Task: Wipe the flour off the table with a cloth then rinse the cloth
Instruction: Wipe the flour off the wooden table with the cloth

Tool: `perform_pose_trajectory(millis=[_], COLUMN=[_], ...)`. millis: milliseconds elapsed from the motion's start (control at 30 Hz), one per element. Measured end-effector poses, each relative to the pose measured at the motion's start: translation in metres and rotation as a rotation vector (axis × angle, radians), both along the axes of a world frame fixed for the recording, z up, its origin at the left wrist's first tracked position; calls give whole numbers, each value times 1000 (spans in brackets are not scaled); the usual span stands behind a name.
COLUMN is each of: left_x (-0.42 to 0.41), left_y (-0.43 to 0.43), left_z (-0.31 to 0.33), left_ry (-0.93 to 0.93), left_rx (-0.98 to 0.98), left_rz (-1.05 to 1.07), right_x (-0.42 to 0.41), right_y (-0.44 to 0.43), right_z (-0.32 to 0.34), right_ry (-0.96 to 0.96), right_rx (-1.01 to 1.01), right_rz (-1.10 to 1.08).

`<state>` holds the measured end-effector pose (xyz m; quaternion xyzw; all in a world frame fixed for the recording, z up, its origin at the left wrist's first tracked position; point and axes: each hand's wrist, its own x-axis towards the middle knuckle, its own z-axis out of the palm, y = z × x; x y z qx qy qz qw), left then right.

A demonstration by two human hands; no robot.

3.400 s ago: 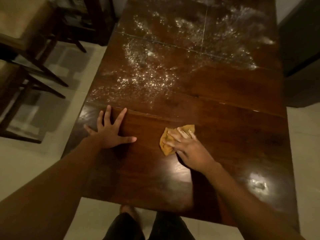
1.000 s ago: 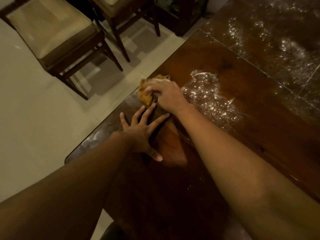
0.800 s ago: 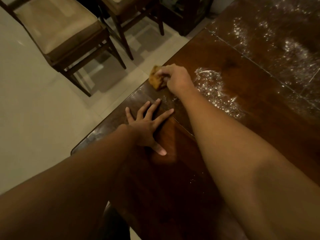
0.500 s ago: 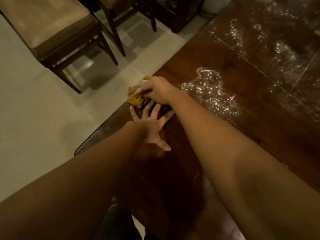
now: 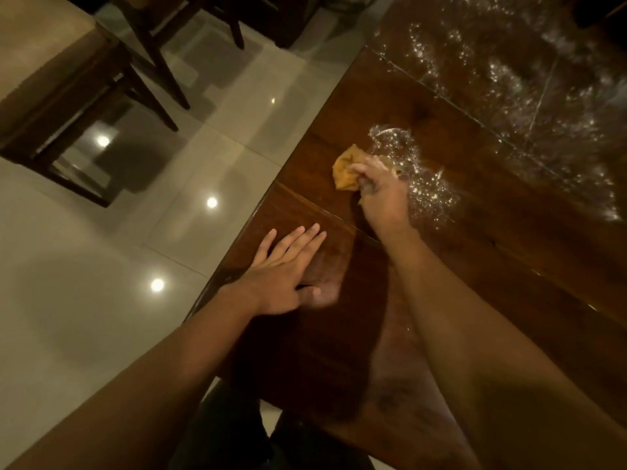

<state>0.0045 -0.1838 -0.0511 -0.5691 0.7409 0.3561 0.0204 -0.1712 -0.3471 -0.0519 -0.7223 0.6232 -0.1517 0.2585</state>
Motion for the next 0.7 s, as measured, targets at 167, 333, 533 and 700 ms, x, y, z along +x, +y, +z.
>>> perform_pose_trajectory(millis=[167, 333, 533, 700], left_x=[-5, -7, -10, -15], left_y=[-6, -12, -26, -52], left_z=[6, 8, 10, 11], left_ry=[-19, -58, -100, -150], left_rx=[82, 127, 204, 143], left_rz=[48, 27, -11, -43], right_x=[4, -66, -43, -132], right_y=[57, 55, 91, 100], right_z=[-9, -10, -6, -9], right_ry=[0, -108, 0, -42], right_rx=[-44, -32, -34, 41], right_rz=[379, -146, 62, 103])
